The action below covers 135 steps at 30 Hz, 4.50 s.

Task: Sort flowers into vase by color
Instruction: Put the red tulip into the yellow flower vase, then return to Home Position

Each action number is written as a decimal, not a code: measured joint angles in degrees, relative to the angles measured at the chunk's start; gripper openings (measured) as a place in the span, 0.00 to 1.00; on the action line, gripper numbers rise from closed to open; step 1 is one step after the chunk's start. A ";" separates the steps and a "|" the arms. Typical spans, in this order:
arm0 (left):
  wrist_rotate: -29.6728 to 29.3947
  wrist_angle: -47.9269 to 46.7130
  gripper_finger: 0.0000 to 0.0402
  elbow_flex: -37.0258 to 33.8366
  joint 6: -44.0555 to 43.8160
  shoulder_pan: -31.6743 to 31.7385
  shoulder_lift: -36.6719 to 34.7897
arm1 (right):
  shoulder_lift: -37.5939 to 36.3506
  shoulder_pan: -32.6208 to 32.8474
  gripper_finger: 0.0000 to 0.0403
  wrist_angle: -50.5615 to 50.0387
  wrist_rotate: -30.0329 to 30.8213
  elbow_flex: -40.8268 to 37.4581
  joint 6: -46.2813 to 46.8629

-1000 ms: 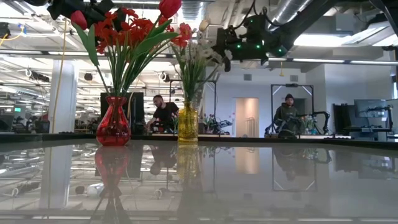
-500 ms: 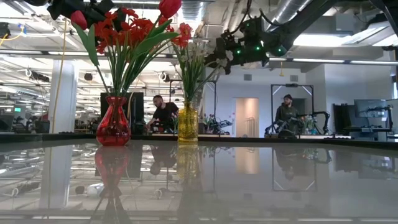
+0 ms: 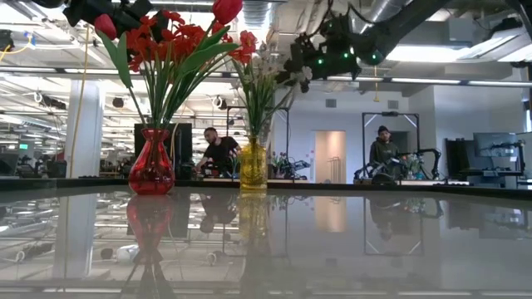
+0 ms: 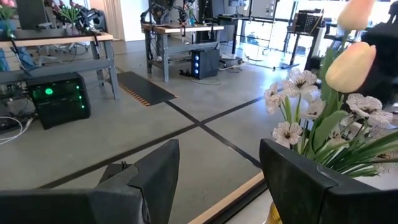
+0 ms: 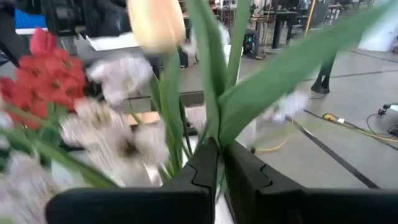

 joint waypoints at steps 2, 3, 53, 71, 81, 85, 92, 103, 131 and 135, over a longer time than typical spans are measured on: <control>0.00 0.00 0.53 0.00 0.29 0.00 0.00 | -0.28 -0.01 0.16 -3.23 -0.01 2.02 -0.20; -0.02 0.02 0.53 0.00 0.34 0.00 0.00 | -0.28 -0.07 0.19 -5.55 -0.05 3.14 -0.20; 2.97 0.04 0.53 0.00 1.30 0.00 -0.28 | -5.41 -1.24 0.70 -68.20 18.46 31.56 -32.77; 3.10 0.04 0.53 0.00 0.83 -0.01 -0.31 | -1.33 -13.25 0.06 -42.49 14.47 31.54 -5.88; 3.12 -1.33 0.53 0.00 0.90 -0.01 -0.28 | 0.07 -12.55 0.04 -44.90 12.43 31.54 -7.03; 3.10 -1.27 0.53 0.00 1.97 0.00 -0.30 | 0.05 -10.51 0.04 -44.91 12.34 31.54 -7.58; 3.06 -1.27 0.53 0.00 2.16 0.00 -0.28 | 0.05 -7.75 0.04 -50.92 10.69 31.56 -11.28; 3.02 -1.04 0.53 0.00 4.36 0.00 -1.82 | -3.19 -6.65 0.06 -50.38 13.97 31.46 -11.31; 26.63 15.93 0.53 -0.91 -10.78 -33.51 -7.81 | -26.21 18.01 0.05 -52.06 14.33 12.78 7.00; 21.91 11.53 0.53 -1.43 -7.11 -44.41 -8.93 | -33.31 24.38 0.05 -41.95 18.36 -0.44 12.34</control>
